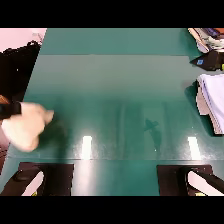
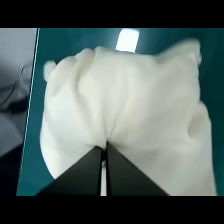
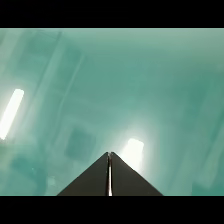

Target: Fold the shirts.

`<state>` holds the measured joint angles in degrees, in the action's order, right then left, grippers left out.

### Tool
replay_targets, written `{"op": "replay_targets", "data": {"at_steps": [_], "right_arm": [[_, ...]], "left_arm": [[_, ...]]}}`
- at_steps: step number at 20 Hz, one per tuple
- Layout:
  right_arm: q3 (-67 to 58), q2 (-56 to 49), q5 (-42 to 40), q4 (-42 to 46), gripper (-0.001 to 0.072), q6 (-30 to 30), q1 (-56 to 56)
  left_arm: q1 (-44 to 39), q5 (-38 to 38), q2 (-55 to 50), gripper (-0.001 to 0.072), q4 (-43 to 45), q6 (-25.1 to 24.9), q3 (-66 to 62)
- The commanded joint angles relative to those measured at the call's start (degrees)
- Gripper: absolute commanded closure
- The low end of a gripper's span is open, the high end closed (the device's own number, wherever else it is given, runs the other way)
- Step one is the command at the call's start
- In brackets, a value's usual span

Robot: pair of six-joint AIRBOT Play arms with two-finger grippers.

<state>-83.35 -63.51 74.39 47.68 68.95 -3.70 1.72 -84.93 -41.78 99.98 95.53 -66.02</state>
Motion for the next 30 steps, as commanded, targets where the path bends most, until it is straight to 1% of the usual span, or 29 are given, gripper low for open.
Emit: {"op": "replay_targets", "data": {"at_steps": [1, 4, 7, 9, 11, 12, 13, 14, 17, 20, 22, 24, 27, 28, 30], "right_arm": [[-4.55, 0.48, -2.93, -0.09, 0.07, 0.02, 0.02], [-8.61, 0.5, -3.67, -0.09, 0.07, 0.0, 0.02], [-10.36, 0.48, -3.32, -0.09, 0.07, 0.02, 0.02], [-10.34, 0.48, -2.45, -0.04, 0.07, 0.02, 0.02], [-10.34, 0.48, -1.29, -0.07, 0.07, 0.02, 0.02], [-10.34, 0.5, -0.74, -0.04, 0.07, 0.02, 0.02], [-10.34, 0.48, -0.31, -0.02, 0.07, 0.02, 0.02], [-10.34, 0.48, -0.09, 0.0, 0.07, 0.02, 0.02], [-10.34, 0.48, 0.44, 0.13, 0.07, 0.02, 0.02], [-10.34, 0.48, 0.68, 0.11, 0.07, 0.02, 0.02], [-10.32, 0.48, 0.83, 0.11, 0.07, 0.02, 0.02], [-10.32, 0.48, 0.81, 0.11, 0.07, 0.02, 0.02], [-10.32, 0.48, 0.81, 0.11, 0.07, 0.02, 0.02], [-10.32, 0.48, 0.81, 0.11, 0.07, 0.04, 0.02], [-10.32, 0.48, 0.85, 0.11, 0.07, 0.04, 0.02]], "left_arm": [[-7.15, 3.8, -0.48, 0.0687, -8.46, 0.17, -18.53], [-17.62, 7.52, -3.96, 0.0687, -8.74, 0.79, -22.18], [-28.81, 10.47, -12.81, 0.0686, -9.81, 1.57, -22.18], [-34.62, 14.99, -19.87, 0.0684, -13.92, 1.11, -22.18], [-39.5, 19.78, -27.19, 0.0683, -19.85, -4.35, -22.18], [-41.11, 21.59, -30.1, 0.057, -21.84, -6.64, -22.18], [-42.18, 23.15, -32.74, 0.022, -22.88, -7.04, -22.18], [-42.32, 24.17, -34.49, 0.0045, -23.15, -7.02, -22.18], [-39.23, 24.22, -35.8, 0.005, -20.61, -7.04, -22.18], [-31.52, 23.43, -35.95, 0.005, -20.52, -6.75, -20.55], [-26.64, 24.06, -35.98, 0.005, -22.18, -5.31, -16.15], [-22.95, 25.4, -35.98, 0.0051, -26.49, -5.51, -8.81], [-21.24, 32.13, -36.28, 0.0051, -35.52, -6.23, 3.96], [-21.27, 34.05, -37.07, 0.0051, -38.91, -7.89, 6.84], [-21.27, 35.04, -40.06, 0.0051, -46.4, -11.56, 9.05]]}}
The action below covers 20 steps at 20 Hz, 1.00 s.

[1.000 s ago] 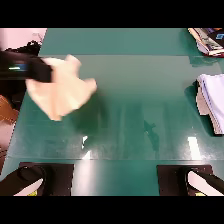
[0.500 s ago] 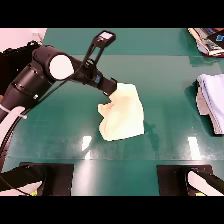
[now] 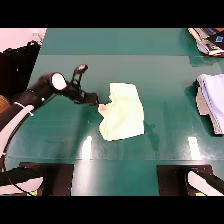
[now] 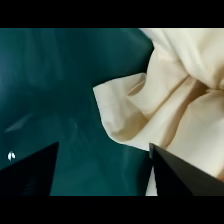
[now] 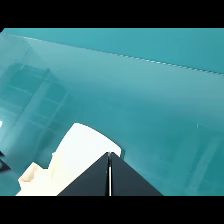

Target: Fold the shirts.

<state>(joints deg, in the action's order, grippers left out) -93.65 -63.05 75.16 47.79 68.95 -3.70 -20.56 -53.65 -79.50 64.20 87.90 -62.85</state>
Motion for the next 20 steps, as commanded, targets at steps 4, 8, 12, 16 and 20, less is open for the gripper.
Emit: {"op": "replay_targets", "data": {"at_steps": [4, 8, 12, 16, 20], "right_arm": [[-0.02, 0.02, 0.79, -0.02, 0.07, 0.04, 0.46], [0.13, -0.17, 1.14, 0.0, 0.07, 0.04, 0.46], [0.13, -2.93, 4.09, 0.33, 0.07, 0.2, 0.5], [0.26, -10.69, 9.11, 0.74, 0.07, 3.28, 1.27], [0.31, -20.83, 8.37, 10.21, 0.07, 5.22, 7.93]], "left_arm": [[1.01, 6.95, -7.41, 0.0051, -20.7, -7.04, 5.81], [1.01, 8.57, -7.93, 0.0476, -22.36, -7.98, 5.7], [1.03, 9.09, -6.4, 0.0685, -19.23, -8.83, 2.97], [1.09, 8.98, 0.0, 0.0685, -4.87, -6.73, -4.7], [1.07, 7.74, 4.28, 0.0684, 6.05, -4.7, -9.86]]}}
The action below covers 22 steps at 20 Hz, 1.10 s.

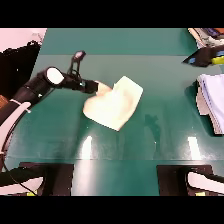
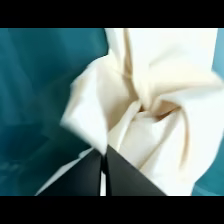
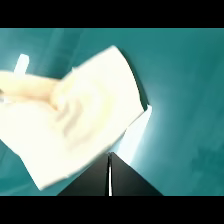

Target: Fold the shirts.

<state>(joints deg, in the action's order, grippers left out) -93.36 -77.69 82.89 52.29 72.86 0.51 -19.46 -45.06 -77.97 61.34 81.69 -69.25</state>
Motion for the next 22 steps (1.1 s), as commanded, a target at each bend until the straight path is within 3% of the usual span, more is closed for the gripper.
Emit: {"op": "replay_targets", "data": {"at_steps": [1, 3, 4, 7, 9, 15, 17, 18, 19, 22], "right_arm": [[0.7, -8.66, -0.22, 6.34, 0.0687, 1.31, 5.53], [3.91, -13.46, -3.58, 5.73, 0.0216, 1.31, 8.98], [5.42, -15.96, -5.22, 5.64, 0.0187, 2.1, 10.51], [8.02, -22.49, -10.32, 0.2, 0.0191, 3.17, 14.08], [7.56, -26.32, -14.14, -3.5, 0.0258, 3.13, 16.2], [-3.43, -35.17, -20.96, -4.63, 0.0275, 3.17, 21.14], [-7.26, -37.05, -21.46, -4.55, 0.0435, 3.17, 21.9], [-9.07, -37.81, -21.53, -4.5, 0.0595, 3.13, 21.92], [-10.45, -38.18, -21.81, -4.5, 0.07, 3.1, 21.92], [-14.47, -37.55, -20.26, -4.04, 0.0702, 3.08, 21.14]], "left_arm": [[-0.02, -1.2, 2.91, 0.0684, 9.35, 1.49, -3.67], [-0.02, -2.78, 2.69, 0.0684, 9.86, 1.46, -3.65], [-0.02, -3.48, 2.51, 0.0684, 10.25, 1.46, -3.65], [-0.02, -3.93, 2.4, 0.0684, 10.38, 1.49, -3.65], [-0.02, -3.89, 2.4, 0.0684, 10.38, 1.49, -3.65], [-0.02, -3.91, 2.4, 0.0684, 10.32, 1.51, -3.65], [-0.02, -3.91, 2.4, 0.0684, 10.32, 1.53, -3.65], [-0.02, -3.96, 2.4, 0.0684, 10.32, 1.53, -3.65], [-0.02, -4.04, 2.4, 0.0684, 10.32, 1.75, -3.65], [-0.02, -4.72, 2.82, 0.0684, 10.38, 2.54, -3.67]]}}
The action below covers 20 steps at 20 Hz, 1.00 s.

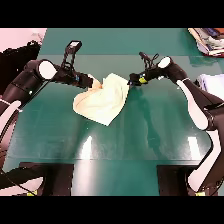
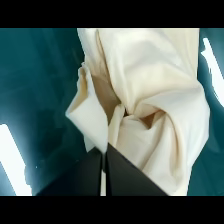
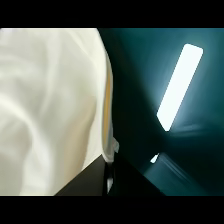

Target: Fold the shirts.

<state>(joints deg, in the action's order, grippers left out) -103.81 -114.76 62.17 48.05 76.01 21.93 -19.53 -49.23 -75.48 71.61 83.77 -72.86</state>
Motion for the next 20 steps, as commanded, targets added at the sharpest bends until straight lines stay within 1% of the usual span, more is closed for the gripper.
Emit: {"op": "replay_targets", "data": {"at_steps": [1, 2, 4, 6, 9, 11, 15, 18, 20], "right_arm": [[-5.22, 0.59, 1.6, 0.44, 0.0702, -0.17, -0.96], [-6.54, 2.32, 2.91, 2.01, 0.0703, -0.22, -1.84], [-8.96, 7.61, 6.1, 8.11, 0.0703, -0.26, -4.02], [-10.12, 14.88, 9.18, 12.17, 0.0702, -0.59, -6.75], [-12.52, 25.0, 14.4, 12.04, 0.0702, -0.7, -11.43], [-12.94, 30.6, 15.39, 12.04, 0.0702, -0.7, -13.81], [-9.94, 39.28, 14.99, 12.02, 0.0702, -0.68, -16.15], [-3.17, 44.54, 14.45, 11.98, 0.0702, -0.68, -15.26], [1.97, 46.66, 14.51, 12.0, 0.0702, -0.68, -13.09]], "left_arm": [[0.07, -0.81, 0.98, 0.0684, 0.59, 0.55, -0.13], [0.39, -0.76, 2.43, 0.0684, 1.95, 1.86, -0.13], [2.99, -0.76, 7.04, 0.0684, 3.02, 4.7, -0.61], [7.23, -1.16, 13.16, 0.0684, 3.02, 4.96, -2.23], [11.69, -1.09, 21.81, 0.0684, 3.19, 4.92, -5.75], [12.04, -0.46, 25.83, 0.0684, 3.17, 4.87, -7.72], [12.02, -1.38, 27.76, 0.0684, 1.11, 4.81, -10.82], [12.02, -3.8, 27.15, 0.0684, -2.56, 4.76, -10.16], [12.02, -5.27, 27.08, 0.0684, -2.6, 4.72, -8.31]]}}
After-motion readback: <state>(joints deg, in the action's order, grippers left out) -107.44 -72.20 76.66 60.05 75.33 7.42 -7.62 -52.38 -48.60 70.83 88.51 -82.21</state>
